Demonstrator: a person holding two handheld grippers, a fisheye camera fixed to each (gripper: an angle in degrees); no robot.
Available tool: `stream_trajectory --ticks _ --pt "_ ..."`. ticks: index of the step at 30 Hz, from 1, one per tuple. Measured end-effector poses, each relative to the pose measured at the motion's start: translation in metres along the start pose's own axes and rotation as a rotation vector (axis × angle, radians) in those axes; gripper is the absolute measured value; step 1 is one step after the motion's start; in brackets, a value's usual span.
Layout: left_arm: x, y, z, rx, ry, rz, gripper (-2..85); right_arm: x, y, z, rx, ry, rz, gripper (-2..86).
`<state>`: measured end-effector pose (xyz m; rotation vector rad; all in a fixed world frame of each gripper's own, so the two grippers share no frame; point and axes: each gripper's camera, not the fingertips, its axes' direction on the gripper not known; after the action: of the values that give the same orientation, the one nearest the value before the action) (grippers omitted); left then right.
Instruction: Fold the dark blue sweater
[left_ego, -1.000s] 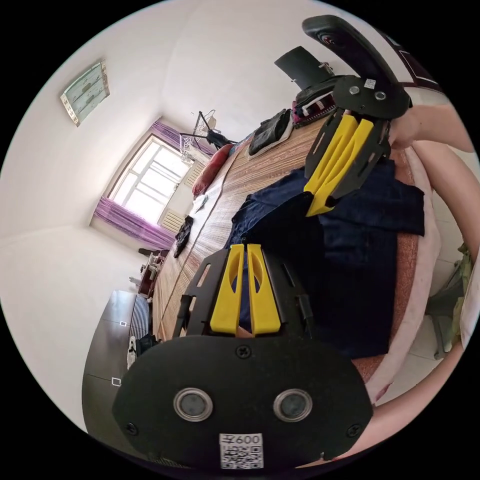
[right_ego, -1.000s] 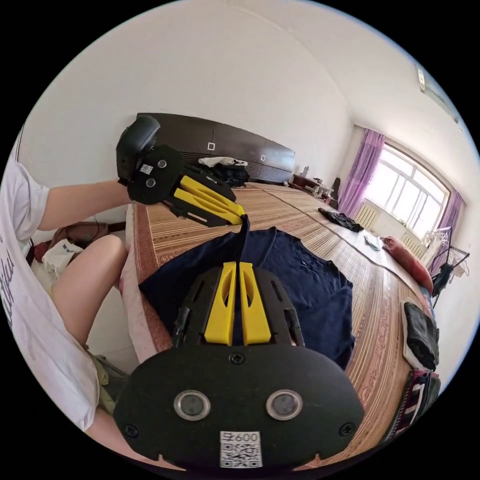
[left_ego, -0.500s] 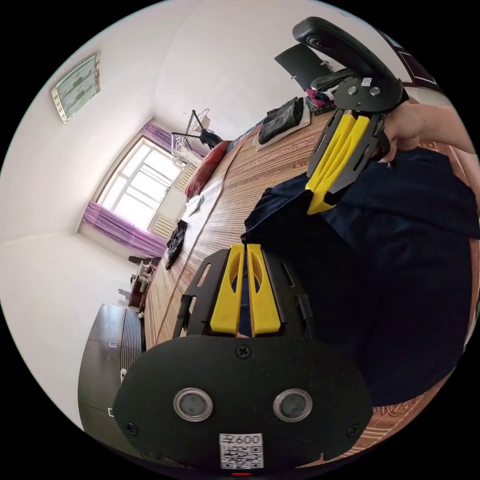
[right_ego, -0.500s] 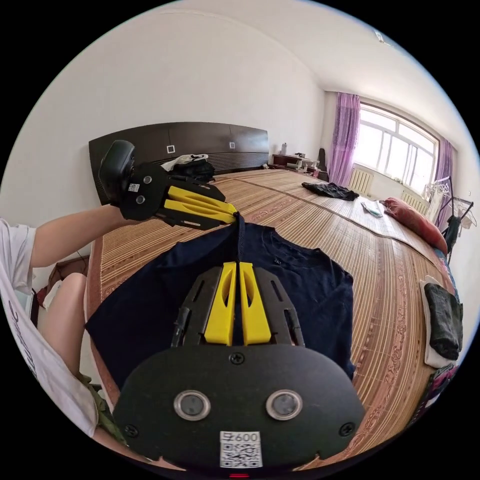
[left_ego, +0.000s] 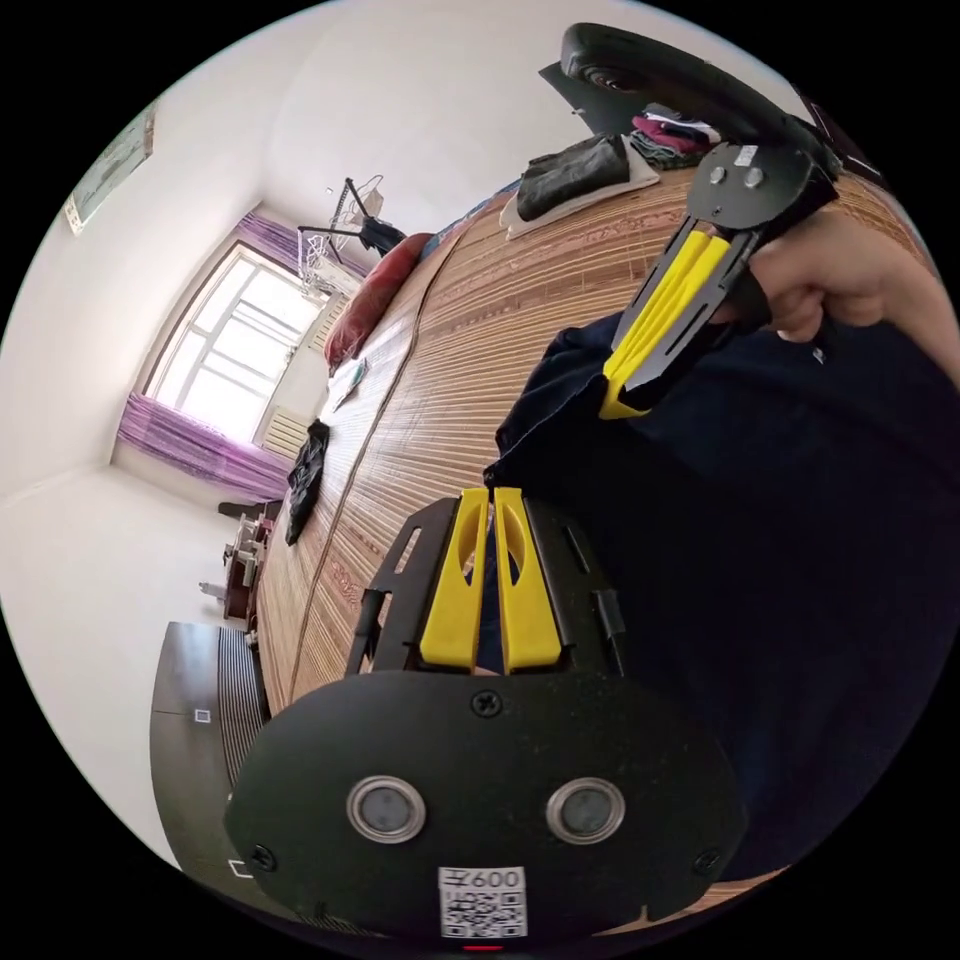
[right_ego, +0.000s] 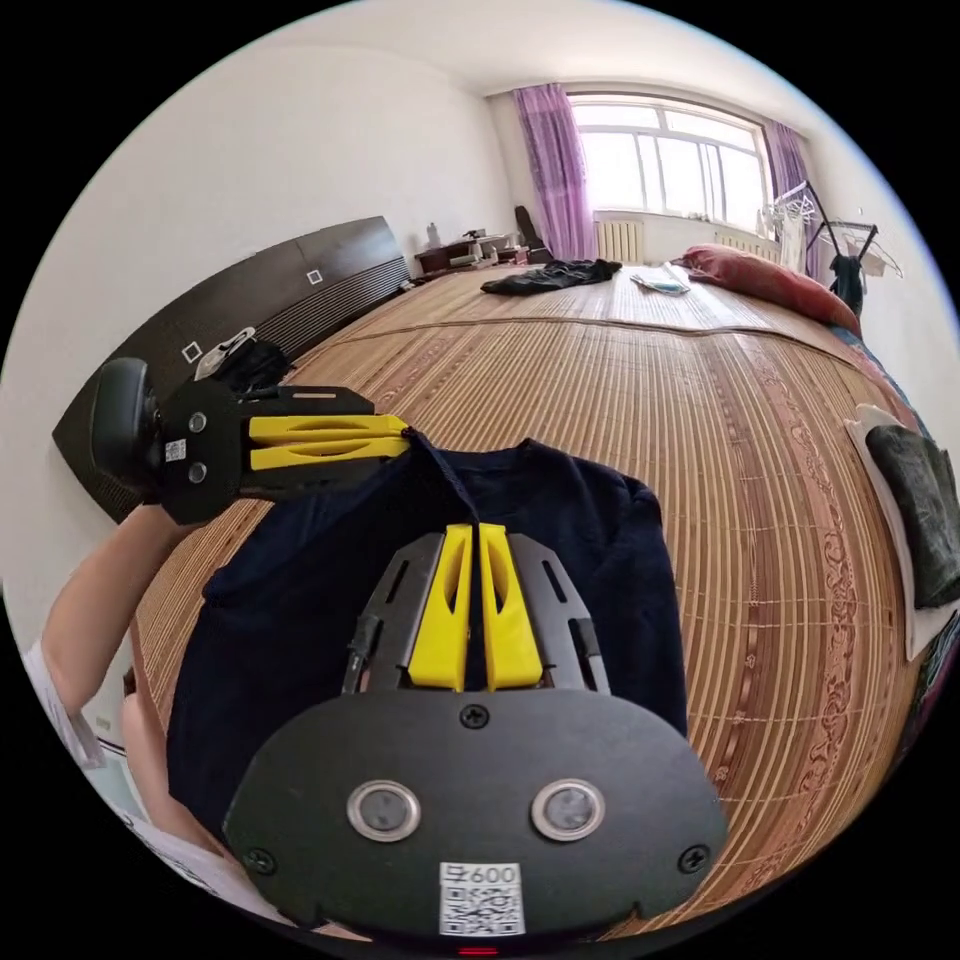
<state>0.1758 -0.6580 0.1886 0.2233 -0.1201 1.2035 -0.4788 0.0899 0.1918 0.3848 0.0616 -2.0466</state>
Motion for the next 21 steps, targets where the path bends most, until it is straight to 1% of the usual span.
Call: stream_trajectory --ticks 2,3,4,5,6,8,9,11,12,16,18,21 --pt "-0.011 -0.009 0.011 0.0 0.041 -0.02 1.8 0.012 -0.001 0.011 0.031 0.05 0.003 -0.9" --pt "-0.015 -0.014 0.017 -0.022 0.081 0.005 1.7 0.015 -0.003 0.012 0.023 0.041 0.014 -0.9" --pt "-0.018 -0.016 0.019 -0.033 0.084 0.014 1.7 0.021 -0.006 0.01 0.034 0.008 0.016 -0.9" --pt "-0.026 -0.016 0.022 -0.02 0.047 -0.024 1.7 0.026 -0.008 0.006 0.068 -0.027 0.014 -0.9" --pt "-0.035 -0.015 0.022 0.02 0.026 -0.049 1.8 0.029 -0.009 0.004 0.085 -0.038 0.017 -0.9" --pt "-0.049 -0.016 0.023 0.07 0.056 -0.061 1.8 0.048 -0.015 0.005 0.111 -0.041 0.096 -0.9" --pt "-0.061 -0.019 0.025 0.082 0.101 -0.106 1.8 0.053 -0.017 0.006 0.108 -0.046 0.122 -0.9" --pt "-0.076 -0.027 0.027 0.076 0.161 -0.129 1.8 0.068 -0.022 0.009 0.1 -0.104 0.174 -0.9" --pt "-0.081 -0.031 0.027 0.079 0.157 -0.151 1.8 0.07 -0.024 0.011 0.097 -0.111 0.184 -0.9" --pt "-0.074 -0.046 0.025 0.085 -0.014 -0.053 1.9 0.078 -0.037 0.017 0.085 -0.113 0.214 -0.8" --pt "-0.072 -0.058 0.029 0.04 -0.08 -0.004 1.9 0.077 -0.043 0.018 0.087 -0.102 0.213 -0.8" --pt "-0.08 -0.07 0.026 0.02 -0.103 -0.016 2.0 0.07 -0.052 0.02 0.092 -0.059 0.194 -0.8"
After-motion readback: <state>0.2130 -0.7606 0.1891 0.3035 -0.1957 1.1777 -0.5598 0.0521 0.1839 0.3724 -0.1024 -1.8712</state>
